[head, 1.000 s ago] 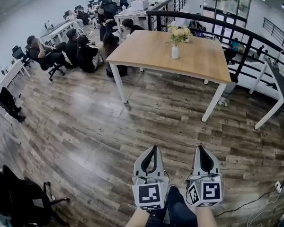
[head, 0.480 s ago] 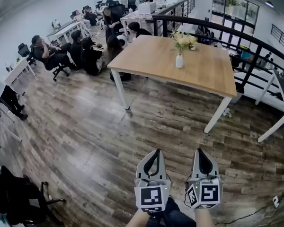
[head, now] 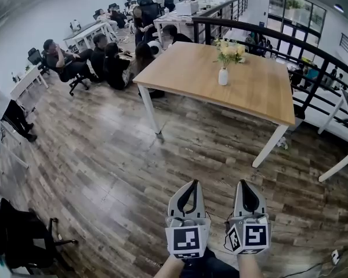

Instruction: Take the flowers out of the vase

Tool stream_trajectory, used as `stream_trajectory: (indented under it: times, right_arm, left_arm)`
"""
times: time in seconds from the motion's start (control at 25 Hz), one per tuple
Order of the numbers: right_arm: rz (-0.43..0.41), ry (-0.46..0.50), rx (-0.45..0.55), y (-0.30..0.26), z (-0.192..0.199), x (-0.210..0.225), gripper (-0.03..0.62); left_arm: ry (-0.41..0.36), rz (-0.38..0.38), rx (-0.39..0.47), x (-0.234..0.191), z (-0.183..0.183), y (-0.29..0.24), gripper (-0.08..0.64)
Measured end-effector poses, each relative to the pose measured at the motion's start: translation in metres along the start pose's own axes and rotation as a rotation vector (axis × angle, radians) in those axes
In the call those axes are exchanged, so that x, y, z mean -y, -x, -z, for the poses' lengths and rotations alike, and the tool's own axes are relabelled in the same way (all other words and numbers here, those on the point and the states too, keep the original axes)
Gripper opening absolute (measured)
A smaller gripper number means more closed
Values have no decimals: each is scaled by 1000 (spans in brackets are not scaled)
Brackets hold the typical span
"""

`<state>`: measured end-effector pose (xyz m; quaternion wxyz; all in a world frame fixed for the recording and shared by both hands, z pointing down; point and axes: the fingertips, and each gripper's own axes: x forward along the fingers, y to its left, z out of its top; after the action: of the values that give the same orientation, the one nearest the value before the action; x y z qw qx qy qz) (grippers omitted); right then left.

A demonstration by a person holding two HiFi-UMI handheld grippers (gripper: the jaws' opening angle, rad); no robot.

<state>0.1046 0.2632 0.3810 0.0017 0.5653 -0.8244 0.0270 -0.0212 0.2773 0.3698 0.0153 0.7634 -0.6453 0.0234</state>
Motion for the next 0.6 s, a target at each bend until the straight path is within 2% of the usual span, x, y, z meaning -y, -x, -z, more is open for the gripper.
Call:
stream_trajectory:
  times: [0.16, 0.28, 0.6]
  right_arm:
    - [-14, -7, -6, -9, 0, 2, -8]
    - [-19, -16, -6, -14, 2, 3, -8]
    - [-17, -17, -32, -36, 13, 4, -8]
  left_arm:
    - [24, -13, -69, 0, 7, -6, 25]
    - [5, -22, -39, -4, 5, -11, 25]
    - [9, -13, -43, -14, 17, -37, 25]
